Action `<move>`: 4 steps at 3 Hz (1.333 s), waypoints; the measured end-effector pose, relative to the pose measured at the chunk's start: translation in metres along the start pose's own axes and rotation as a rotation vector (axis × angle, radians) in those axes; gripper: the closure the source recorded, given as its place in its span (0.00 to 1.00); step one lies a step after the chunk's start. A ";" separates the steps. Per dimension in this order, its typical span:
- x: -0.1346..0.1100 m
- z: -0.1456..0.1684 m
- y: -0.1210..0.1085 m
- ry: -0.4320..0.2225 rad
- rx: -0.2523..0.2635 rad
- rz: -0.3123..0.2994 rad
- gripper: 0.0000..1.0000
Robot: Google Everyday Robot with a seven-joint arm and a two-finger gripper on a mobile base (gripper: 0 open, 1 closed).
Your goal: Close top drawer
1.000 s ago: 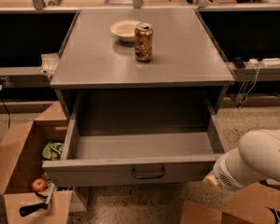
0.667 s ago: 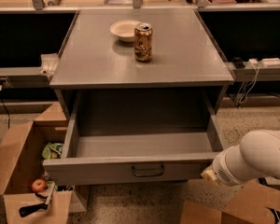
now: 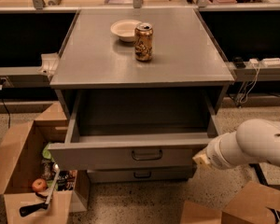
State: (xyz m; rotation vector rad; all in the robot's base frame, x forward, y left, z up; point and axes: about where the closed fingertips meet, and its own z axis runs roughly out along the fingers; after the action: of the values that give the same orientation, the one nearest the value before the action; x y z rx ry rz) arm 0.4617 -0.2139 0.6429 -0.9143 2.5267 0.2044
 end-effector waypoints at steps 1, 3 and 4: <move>-0.027 0.011 -0.019 -0.045 0.004 -0.020 1.00; -0.070 0.043 -0.071 -0.092 -0.011 -0.002 1.00; -0.083 0.051 -0.089 -0.103 -0.017 0.013 1.00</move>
Offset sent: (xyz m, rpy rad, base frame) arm 0.1146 -0.0039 -0.0013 0.0745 -0.0953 0.0116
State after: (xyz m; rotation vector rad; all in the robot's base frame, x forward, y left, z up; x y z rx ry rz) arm 0.5931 -0.2206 0.6358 -0.8720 2.4401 0.2706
